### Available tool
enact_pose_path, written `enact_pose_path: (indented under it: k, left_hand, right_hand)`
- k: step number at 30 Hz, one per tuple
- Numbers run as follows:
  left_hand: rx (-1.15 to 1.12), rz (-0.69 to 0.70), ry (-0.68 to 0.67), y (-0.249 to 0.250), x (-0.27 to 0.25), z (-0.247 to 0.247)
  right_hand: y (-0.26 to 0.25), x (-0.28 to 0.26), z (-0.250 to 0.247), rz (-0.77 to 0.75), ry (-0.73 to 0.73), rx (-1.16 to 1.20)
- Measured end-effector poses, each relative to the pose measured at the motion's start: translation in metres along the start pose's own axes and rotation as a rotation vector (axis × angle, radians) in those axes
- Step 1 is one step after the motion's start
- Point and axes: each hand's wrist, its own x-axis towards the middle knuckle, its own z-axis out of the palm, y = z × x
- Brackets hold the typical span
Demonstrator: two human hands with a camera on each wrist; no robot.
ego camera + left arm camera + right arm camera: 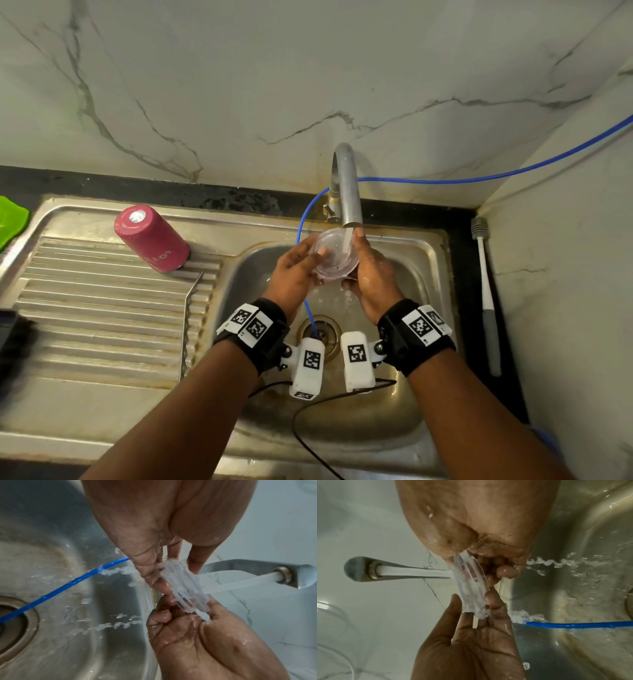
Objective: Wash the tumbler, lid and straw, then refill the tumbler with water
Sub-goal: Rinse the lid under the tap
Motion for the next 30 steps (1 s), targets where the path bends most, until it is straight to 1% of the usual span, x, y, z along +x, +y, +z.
enact_pose_path:
  k: [3, 5, 7, 10, 12, 13, 15, 17, 19, 21, 23, 25, 27, 28, 30]
  left_hand:
    - [-0.024, -0.024, -0.007, -0.003, 0.001, -0.002]
    - [-0.024, -0.049, -0.004, -0.006, 0.000, -0.001]
    - [-0.044, -0.115, 0.014, -0.007, -0.002, 0.002]
    - [-0.033, -0.234, -0.043, 0.000, -0.007, 0.011]
    - [-0.023, -0.258, -0.097, 0.001, -0.007, 0.014]
    - [-0.018, -0.245, -0.094, 0.002, -0.005, 0.014]
    - [-0.026, -0.202, -0.087, 0.004, -0.004, 0.016]
    - [-0.019, -0.162, -0.075, 0.002, -0.001, 0.016]
    - [0.008, -0.098, -0.065, -0.002, 0.004, 0.014]
    - [0.135, -0.012, -0.095, -0.004, 0.006, 0.015]
    - [0.314, 0.054, -0.169, -0.004, 0.008, 0.017]
    - [0.411, 0.077, -0.226, -0.001, 0.008, 0.021]
    - [0.442, 0.087, -0.243, -0.003, 0.008, 0.022]
    - [0.438, 0.078, -0.237, -0.003, 0.007, 0.023]
    - [0.398, 0.004, -0.234, -0.001, 0.003, 0.027]
  right_hand:
    - [0.004, -0.004, -0.003, -0.047, -0.029, 0.004]
    - [0.005, -0.007, -0.004, -0.109, -0.034, -0.047]
    - [0.004, -0.012, -0.005, -0.201, -0.065, -0.165]
    - [0.003, -0.019, -0.005, -0.354, -0.121, -0.362]
    - [0.007, -0.021, -0.009, -0.420, -0.137, -0.492]
    - [0.010, -0.022, -0.011, -0.431, -0.144, -0.528]
    - [0.012, -0.023, -0.016, -0.407, -0.130, -0.497]
    - [0.013, -0.022, -0.018, -0.291, -0.066, -0.329]
    - [0.014, -0.019, -0.020, -0.167, -0.037, -0.163]
    - [0.012, -0.017, -0.020, -0.092, -0.051, -0.078]
    - [0.005, -0.017, -0.020, -0.045, -0.074, -0.019]
    - [-0.003, -0.017, -0.019, -0.027, -0.094, 0.025]
    - [-0.006, -0.017, -0.016, -0.053, -0.084, -0.003]
    - [-0.008, -0.017, -0.014, -0.076, -0.084, -0.039]
    - [-0.008, -0.021, -0.007, -0.128, -0.126, -0.097]
